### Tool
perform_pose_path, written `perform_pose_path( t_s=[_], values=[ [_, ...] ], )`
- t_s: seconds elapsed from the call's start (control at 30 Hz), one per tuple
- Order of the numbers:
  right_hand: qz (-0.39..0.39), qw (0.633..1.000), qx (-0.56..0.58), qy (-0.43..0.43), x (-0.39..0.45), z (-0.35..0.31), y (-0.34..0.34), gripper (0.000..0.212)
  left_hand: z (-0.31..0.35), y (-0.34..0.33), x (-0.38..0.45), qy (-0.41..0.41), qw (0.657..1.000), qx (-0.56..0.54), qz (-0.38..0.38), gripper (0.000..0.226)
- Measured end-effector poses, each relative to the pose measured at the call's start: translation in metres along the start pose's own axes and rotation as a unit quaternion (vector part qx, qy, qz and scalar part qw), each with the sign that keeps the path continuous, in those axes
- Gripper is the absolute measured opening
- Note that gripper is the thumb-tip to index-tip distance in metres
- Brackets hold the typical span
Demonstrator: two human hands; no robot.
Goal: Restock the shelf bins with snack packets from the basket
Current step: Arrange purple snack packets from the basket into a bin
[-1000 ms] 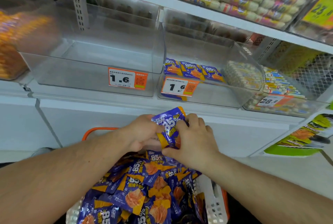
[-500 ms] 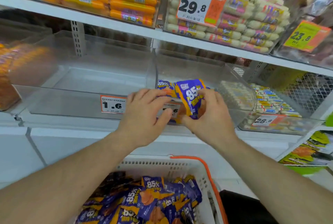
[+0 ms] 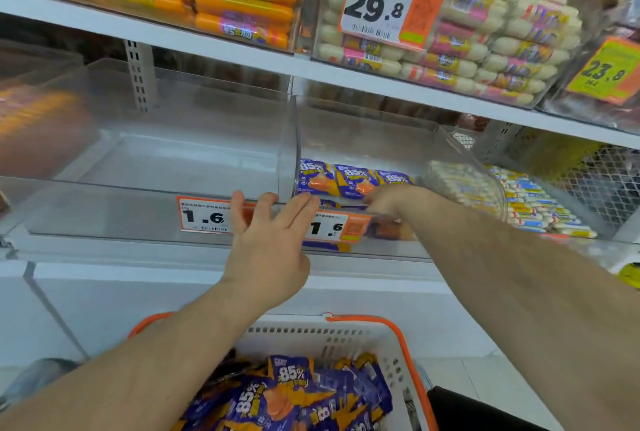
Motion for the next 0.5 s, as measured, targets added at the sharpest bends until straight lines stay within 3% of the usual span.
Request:
perform_pose_path(
  t_s=[0.1, 0.2, 0.3, 0.5],
  values=[
    [-0.098, 0.994, -0.039, -0.003, 0.003, 0.001, -0.015, 0.038, 0.001, -0.001, 0.000, 0.000, 1.000, -0.007, -0.012, 0.080],
    [-0.070, 0.997, -0.020, 0.034, 0.014, -0.002, -0.019, 0.046, 0.001, -0.003, 0.000, 0.002, 1.000, -0.008, -0.014, 0.079],
    [-0.047, 0.998, 0.006, 0.036, 0.008, -0.004, -0.015, 0.032, 0.001, -0.001, 0.000, 0.004, 1.000, -0.011, -0.008, 0.078],
    [-0.027, 1.000, -0.001, 0.009, -0.013, -0.006, 0.000, 0.034, 0.001, -0.004, -0.001, 0.004, 0.999, -0.009, -0.041, 0.087]
  ],
)
Point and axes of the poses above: each hand's wrist, its own x-axis towards the middle knuckle, its own y-axis out of the back of the hand, z = x × y, the point moved 8 cm from there along x, towards the middle knuckle, and after that the axes turned 10 degrees about z, right-handed, at the moved point
